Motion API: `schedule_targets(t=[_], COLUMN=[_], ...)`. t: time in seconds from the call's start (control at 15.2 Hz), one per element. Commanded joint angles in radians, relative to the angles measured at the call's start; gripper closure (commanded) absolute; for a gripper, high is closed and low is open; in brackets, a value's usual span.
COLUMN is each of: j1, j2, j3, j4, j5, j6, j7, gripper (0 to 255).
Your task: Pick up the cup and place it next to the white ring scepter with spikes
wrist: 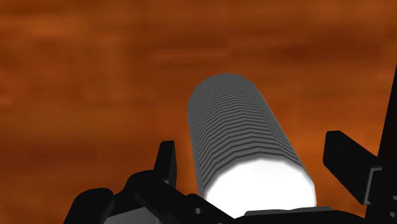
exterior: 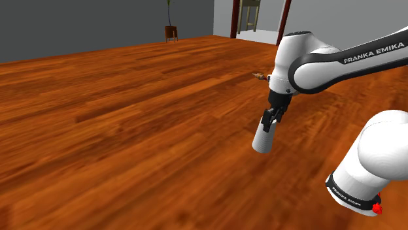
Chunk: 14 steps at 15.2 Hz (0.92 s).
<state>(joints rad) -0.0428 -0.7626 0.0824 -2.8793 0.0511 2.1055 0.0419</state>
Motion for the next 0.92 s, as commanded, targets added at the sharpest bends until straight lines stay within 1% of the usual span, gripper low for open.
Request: schedule_targets(t=[0.0,0.59,0.86], j1=[0.000,0.000,-0.001], j2=[0.000,0.000,-0.028], j3=[0.000,0.000,-0.003], j4=[0.000,0.000,0.040], j5=[0.000,0.000,-0.003], j6=[0.000,0.000,-0.068], j7=[0.000,0.000,-0.001], gripper=[255,255,255])
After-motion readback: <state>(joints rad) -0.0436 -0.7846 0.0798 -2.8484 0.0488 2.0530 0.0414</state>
